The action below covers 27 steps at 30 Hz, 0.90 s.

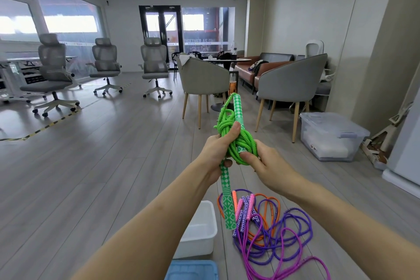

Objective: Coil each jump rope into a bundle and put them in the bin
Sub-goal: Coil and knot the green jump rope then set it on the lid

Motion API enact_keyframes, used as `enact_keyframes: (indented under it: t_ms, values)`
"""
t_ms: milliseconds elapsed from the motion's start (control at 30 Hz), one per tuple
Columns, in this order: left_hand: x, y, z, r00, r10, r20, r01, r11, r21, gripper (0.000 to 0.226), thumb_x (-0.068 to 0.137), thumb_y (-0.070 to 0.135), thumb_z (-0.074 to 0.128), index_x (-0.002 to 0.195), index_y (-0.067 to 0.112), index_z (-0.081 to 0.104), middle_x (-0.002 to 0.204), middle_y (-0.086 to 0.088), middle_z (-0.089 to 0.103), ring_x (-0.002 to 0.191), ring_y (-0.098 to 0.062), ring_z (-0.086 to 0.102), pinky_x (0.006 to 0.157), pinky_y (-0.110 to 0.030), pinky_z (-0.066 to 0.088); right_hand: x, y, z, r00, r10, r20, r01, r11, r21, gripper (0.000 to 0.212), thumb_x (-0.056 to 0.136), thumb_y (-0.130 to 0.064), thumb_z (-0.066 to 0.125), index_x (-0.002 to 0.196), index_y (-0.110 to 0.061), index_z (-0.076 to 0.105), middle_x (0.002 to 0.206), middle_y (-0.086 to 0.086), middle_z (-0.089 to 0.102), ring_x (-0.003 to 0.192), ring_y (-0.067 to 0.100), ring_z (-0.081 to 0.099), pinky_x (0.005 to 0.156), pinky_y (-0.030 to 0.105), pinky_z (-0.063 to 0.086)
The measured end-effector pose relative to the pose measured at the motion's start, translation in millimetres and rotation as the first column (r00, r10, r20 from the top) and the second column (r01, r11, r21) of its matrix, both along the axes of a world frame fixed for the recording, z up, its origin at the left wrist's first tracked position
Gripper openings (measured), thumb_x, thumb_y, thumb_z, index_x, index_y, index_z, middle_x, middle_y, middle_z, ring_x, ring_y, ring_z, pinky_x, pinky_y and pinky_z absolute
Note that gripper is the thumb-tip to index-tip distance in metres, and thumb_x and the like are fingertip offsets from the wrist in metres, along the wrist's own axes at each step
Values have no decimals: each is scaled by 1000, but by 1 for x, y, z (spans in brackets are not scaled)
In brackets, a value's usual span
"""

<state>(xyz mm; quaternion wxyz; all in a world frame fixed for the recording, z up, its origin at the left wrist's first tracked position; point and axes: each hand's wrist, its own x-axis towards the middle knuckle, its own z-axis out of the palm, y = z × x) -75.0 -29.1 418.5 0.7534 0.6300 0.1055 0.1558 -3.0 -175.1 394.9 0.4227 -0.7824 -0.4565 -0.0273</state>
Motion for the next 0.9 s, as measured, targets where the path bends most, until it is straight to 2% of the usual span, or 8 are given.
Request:
enact_keyframes:
  t_ms: [100, 233, 300, 500, 667, 733, 833, 900]
  values:
    - [2, 2, 1, 1000, 4, 20, -4, 1000, 8, 45, 87, 55, 72, 96, 11, 72, 80, -3, 69, 59, -9, 56, 44, -21, 34, 0, 0, 0, 997, 56, -51, -54, 998, 43, 18, 106, -27, 53, 122, -20, 55, 97, -11, 65, 86, -5, 61, 68, 14, 46]
    - [3, -6, 2, 998, 10, 58, -5, 996, -88, 45, 92, 45, 70, 98, 0, 71, 75, -9, 71, 57, -16, 66, 46, -23, 48, -7, 8, -4, 954, 102, -281, -54, 983, 173, 19, 105, -22, 57, 123, -25, 53, 110, -1, 69, 99, 13, 69, 67, 26, 58]
    - [5, -8, 1, 998, 16, 57, -9, 993, -116, 45, 93, 43, 71, 98, -1, 71, 76, -11, 72, 58, -18, 69, 48, -23, 51, -6, 10, -5, 956, 85, -281, -38, 985, 169, 19, 104, -20, 58, 122, -24, 52, 107, -2, 68, 97, 15, 69, 69, 32, 60]
    - [11, -4, -6, 999, 13, -29, -14, 998, -61, 49, 86, 60, 72, 94, 11, 75, 78, -5, 68, 58, -12, 54, 46, -23, 34, 13, 1, -10, 994, -4, 107, 3, 1000, 15, 34, 96, -52, 55, 115, -23, 57, 100, -4, 67, 89, 17, 65, 76, 51, 54]
    - [11, 3, -13, 995, -83, -57, 79, 995, -60, 64, 82, 64, 73, 111, 7, 74, 99, -12, 72, 70, -13, 59, 46, -23, 34, 24, -17, 9, 868, -84, 490, 198, 962, -187, 46, 84, -72, 55, 107, -34, 65, 86, -18, 64, 78, 7, 62, 63, 32, 45]
    - [11, 4, -14, 993, -94, -67, 93, 996, -6, 64, 86, 62, 69, 113, 4, 73, 98, -10, 72, 70, -11, 57, 47, -22, 35, 28, -20, 13, 846, -110, 522, 253, 944, -211, 50, 78, -75, 59, 112, -38, 64, 91, -19, 65, 79, 4, 62, 66, 32, 49]
    - [10, 3, -18, 997, -67, -47, 70, 996, 63, 60, 92, 59, 64, 112, 3, 72, 94, -7, 73, 67, -10, 57, 50, -22, 35, 32, -21, 4, 985, -30, 169, 76, 959, -273, 65, 80, -59, 75, 138, -46, 48, 117, -23, 63, 101, -2, 60, 85, 37, 56]
    - [8, 3, -21, 999, -45, -28, 47, 995, 86, 57, 92, 57, 64, 112, 4, 72, 94, -6, 74, 69, -10, 56, 49, -21, 35, 29, -21, 0, 986, 71, -149, -93, 985, -147, 68, 89, -43, 72, 149, -39, 40, 133, -16, 59, 117, 0, 57, 97, 37, 54]
